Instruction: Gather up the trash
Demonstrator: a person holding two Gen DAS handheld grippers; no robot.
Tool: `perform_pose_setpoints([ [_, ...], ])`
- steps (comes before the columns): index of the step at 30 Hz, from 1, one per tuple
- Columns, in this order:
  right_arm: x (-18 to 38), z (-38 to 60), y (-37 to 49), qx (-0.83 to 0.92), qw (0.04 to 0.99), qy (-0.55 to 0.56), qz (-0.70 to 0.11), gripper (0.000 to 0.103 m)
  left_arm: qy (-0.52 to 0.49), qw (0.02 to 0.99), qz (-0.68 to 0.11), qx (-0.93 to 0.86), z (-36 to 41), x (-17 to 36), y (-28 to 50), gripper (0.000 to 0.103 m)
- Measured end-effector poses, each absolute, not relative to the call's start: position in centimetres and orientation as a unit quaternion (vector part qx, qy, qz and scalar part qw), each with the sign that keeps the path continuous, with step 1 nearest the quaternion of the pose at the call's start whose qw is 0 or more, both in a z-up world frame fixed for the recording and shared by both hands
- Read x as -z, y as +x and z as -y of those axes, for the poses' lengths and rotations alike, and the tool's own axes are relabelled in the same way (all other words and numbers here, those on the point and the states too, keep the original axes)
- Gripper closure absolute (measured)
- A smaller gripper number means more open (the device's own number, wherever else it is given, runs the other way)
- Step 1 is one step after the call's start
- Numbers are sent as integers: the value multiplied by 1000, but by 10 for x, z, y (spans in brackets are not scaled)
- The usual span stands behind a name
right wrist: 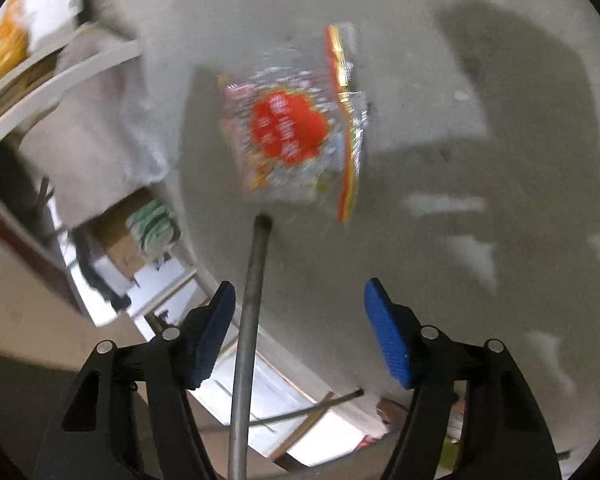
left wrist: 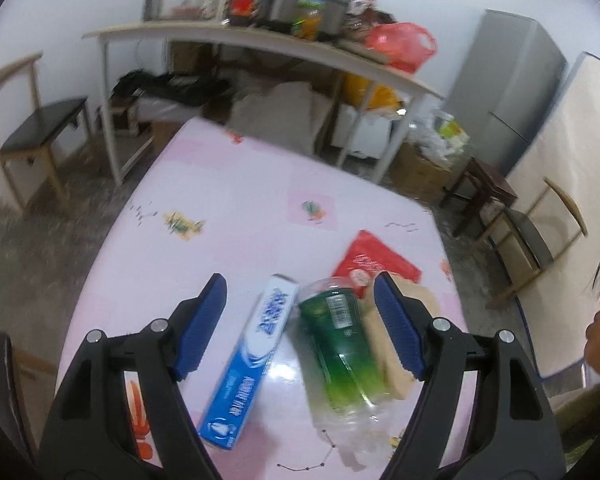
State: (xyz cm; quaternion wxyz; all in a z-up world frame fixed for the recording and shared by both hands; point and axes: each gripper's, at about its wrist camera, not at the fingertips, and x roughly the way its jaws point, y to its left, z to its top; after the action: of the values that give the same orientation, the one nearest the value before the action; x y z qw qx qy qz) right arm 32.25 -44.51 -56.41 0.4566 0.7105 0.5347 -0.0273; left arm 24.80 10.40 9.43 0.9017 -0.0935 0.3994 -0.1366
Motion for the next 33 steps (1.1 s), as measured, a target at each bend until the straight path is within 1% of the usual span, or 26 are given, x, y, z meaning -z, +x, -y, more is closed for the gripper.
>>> perform_pose_setpoints([
  [1, 571, 445, 327, 32, 450, 713, -537, 41, -99, 900, -403, 134, -105, -91, 250, 32],
  [3, 586, 443, 332, 45, 440, 715, -542, 42, -107, 898, -407, 128, -109, -87, 255, 32],
  [5, 595, 443, 335, 43, 429, 725, -537, 46, -112, 897, -409, 123, -112, -84, 259, 32],
  [8, 607, 442, 339, 51, 422, 728, -538, 48, -108, 896, -415, 113, -116, -80, 263, 32],
  [13, 621, 446, 341, 56, 416, 741, -524, 51, -95, 894, -425, 110, -112, -71, 268, 32],
  [20, 629, 443, 346, 60, 415, 753, -507, 62, -90, 892, -431, 108, -107, -66, 271, 34],
  [22, 629, 443, 348, 64, 418, 753, -504, 68, -88, 891, -433, 107, -107, -65, 271, 35],
  [23, 629, 443, 348, 68, 419, 752, -504, 74, -85, 890, -435, 105, -106, -64, 271, 36],
  [24, 630, 444, 347, 71, 420, 752, -503, 78, -83, 890, -435, 104, -106, -64, 271, 37],
  [27, 631, 446, 344, 77, 422, 751, -501, 88, -83, 890, -435, 107, -105, -64, 269, 38],
  [28, 628, 447, 343, 75, 427, 751, -498, 95, -84, 890, -435, 107, -105, -64, 269, 38],
  [30, 619, 450, 343, 68, 438, 749, -492, 96, -85, 890, -435, 109, -104, -65, 268, 38],
  [33, 583, 463, 342, 51, 477, 739, -474, 96, -90, 890, -431, 116, -104, -67, 264, 39],
])
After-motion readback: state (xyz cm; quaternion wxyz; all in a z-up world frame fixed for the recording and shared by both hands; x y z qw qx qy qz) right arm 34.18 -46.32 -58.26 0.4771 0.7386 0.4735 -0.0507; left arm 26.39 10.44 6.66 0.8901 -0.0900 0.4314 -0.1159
